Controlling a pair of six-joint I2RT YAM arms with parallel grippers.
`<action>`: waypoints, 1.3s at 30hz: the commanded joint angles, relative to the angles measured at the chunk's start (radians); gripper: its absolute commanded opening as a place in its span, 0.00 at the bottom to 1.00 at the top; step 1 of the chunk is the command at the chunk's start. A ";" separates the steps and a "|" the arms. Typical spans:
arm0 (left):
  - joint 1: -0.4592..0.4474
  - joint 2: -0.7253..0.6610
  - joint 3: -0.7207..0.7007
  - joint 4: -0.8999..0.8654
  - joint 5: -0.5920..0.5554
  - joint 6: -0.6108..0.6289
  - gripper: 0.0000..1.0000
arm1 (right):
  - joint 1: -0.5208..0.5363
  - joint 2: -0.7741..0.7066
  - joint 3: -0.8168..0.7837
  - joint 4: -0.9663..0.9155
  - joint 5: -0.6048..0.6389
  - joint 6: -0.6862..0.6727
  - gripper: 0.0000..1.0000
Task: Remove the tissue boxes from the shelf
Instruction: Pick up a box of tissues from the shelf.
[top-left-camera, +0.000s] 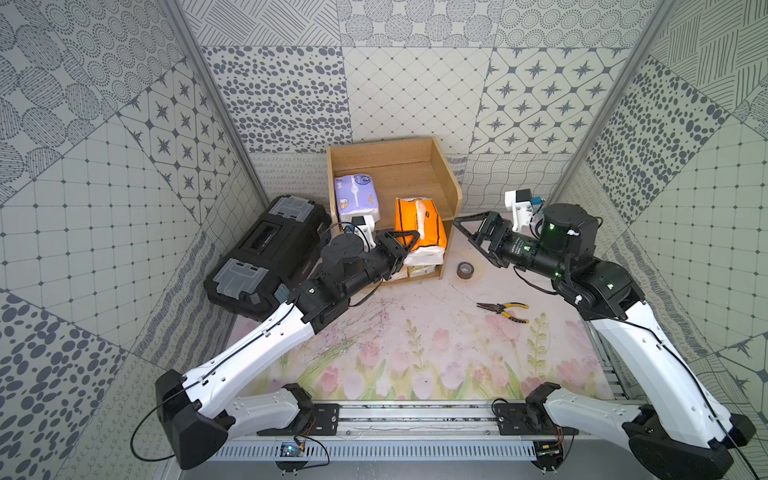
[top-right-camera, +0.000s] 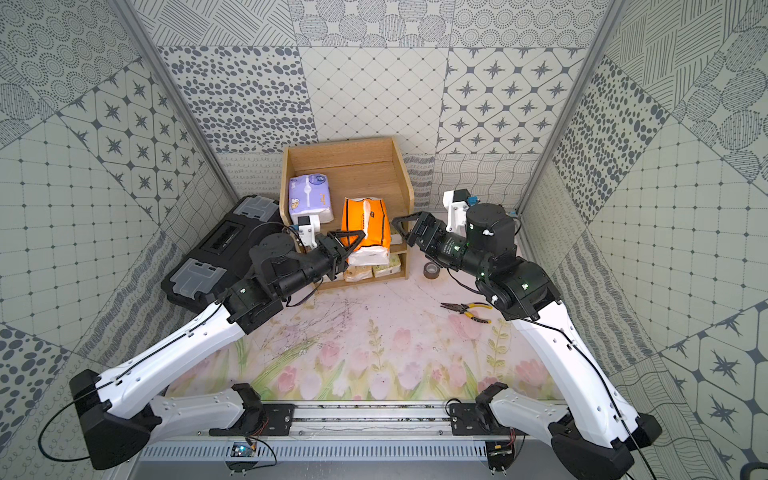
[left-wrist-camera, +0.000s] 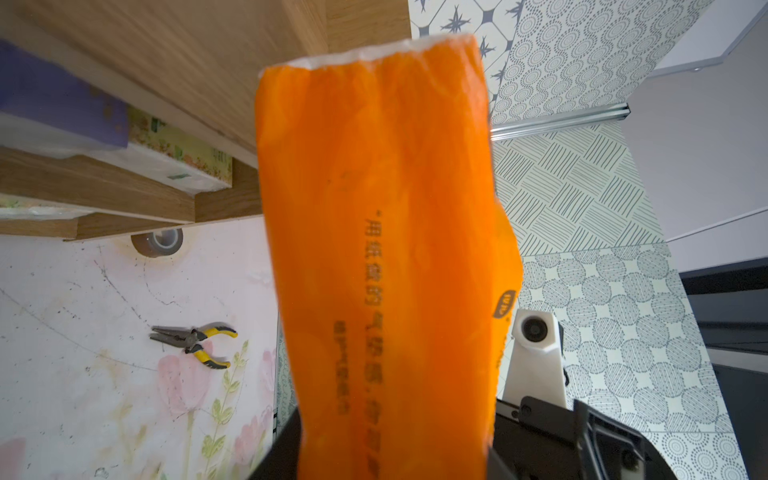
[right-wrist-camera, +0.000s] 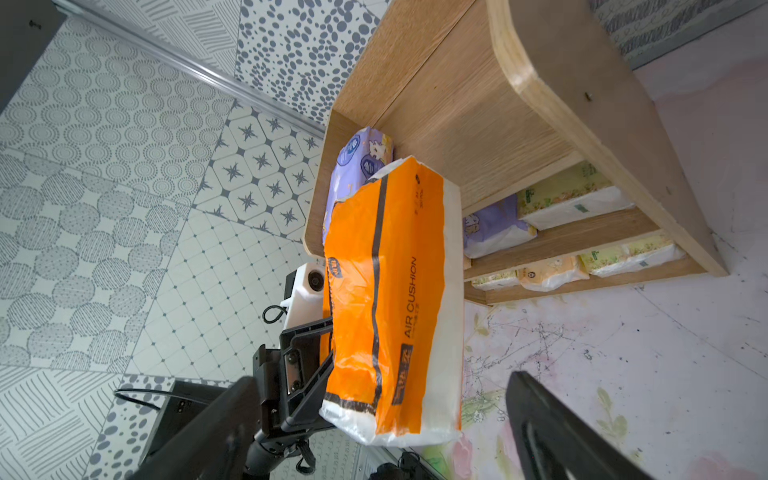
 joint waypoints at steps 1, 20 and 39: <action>-0.034 -0.102 -0.109 0.150 0.037 0.076 0.37 | -0.001 -0.001 -0.032 0.047 -0.119 -0.031 0.97; -0.157 -0.122 -0.231 0.405 0.083 0.074 0.35 | 0.030 0.007 -0.285 0.414 -0.295 0.227 0.74; -0.180 -0.477 -0.303 -0.248 -0.263 0.074 0.99 | 0.033 -0.068 -0.413 0.288 -0.220 0.069 0.28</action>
